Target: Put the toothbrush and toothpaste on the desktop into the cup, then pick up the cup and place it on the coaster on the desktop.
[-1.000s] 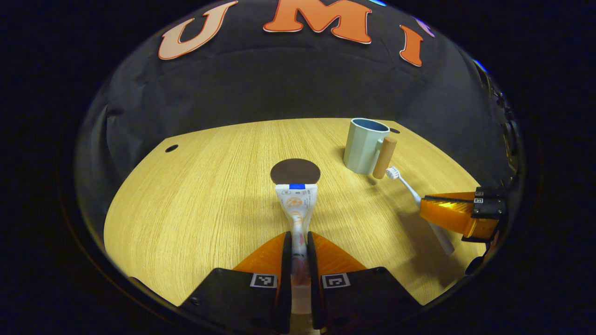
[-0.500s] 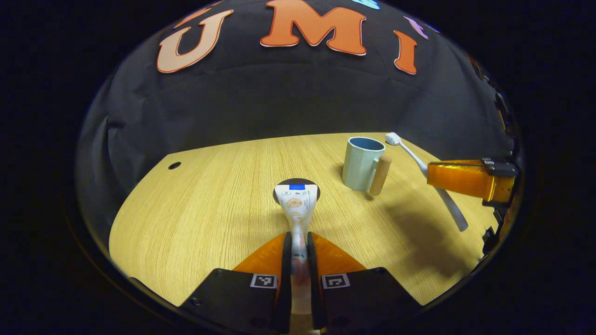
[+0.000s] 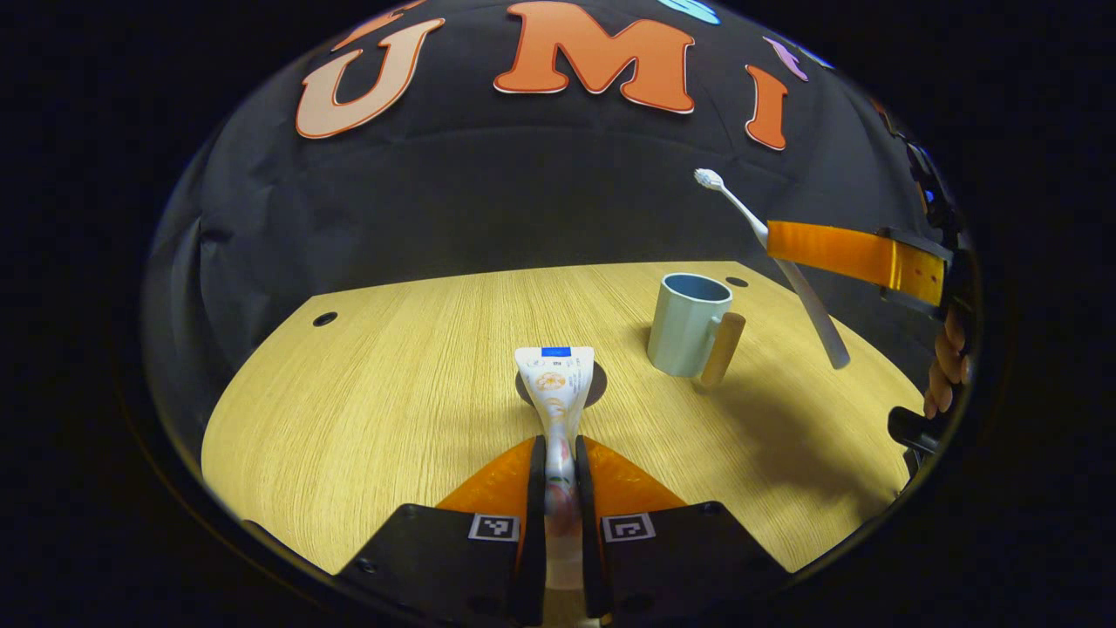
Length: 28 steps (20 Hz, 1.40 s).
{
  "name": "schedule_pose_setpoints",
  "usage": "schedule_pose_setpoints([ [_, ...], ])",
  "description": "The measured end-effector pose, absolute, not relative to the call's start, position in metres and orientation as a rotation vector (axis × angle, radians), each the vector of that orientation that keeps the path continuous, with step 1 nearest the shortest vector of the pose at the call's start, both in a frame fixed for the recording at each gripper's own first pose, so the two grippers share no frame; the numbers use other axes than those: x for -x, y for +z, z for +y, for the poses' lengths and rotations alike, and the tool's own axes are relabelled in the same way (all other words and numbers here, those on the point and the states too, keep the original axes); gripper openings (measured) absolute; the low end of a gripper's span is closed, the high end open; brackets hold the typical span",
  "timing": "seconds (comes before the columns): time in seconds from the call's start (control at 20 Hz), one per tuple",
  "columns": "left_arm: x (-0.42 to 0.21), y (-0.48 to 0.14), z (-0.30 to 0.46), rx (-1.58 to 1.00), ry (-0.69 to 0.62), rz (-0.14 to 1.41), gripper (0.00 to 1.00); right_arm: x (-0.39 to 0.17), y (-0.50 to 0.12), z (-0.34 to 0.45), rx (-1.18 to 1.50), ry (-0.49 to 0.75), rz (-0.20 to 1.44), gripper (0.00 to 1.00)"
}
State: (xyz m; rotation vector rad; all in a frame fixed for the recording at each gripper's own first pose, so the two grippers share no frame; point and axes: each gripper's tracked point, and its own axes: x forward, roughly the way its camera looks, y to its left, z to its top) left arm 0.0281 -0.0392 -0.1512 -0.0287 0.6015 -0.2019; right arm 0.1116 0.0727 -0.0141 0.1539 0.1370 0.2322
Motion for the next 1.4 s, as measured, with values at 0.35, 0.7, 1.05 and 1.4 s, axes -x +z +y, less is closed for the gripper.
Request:
schedule_pose_setpoints([
  [0.35, -0.031, -0.141, -0.037, 0.029, -0.230, 0.536, 0.20, -0.167, -0.013, 0.059, -0.199, 0.229, 0.032, 0.04],
  [0.7, 0.001, -0.118, -0.029, 0.030, -0.239, 0.499, 0.20, -0.204, -0.015, 0.049, -0.298, 0.246, -0.079, 0.04],
  [1.05, 0.011, -0.109, -0.029, 0.043, -0.231, 0.466, 0.20, -0.220, -0.011, 0.044, -0.257, 0.235, -0.171, 0.04],
  [1.4, 0.017, -0.058, -0.023, 0.036, -0.213, 0.379, 0.20, -0.219, -0.033, 0.050, -0.233, 0.232, -0.124, 0.04],
])
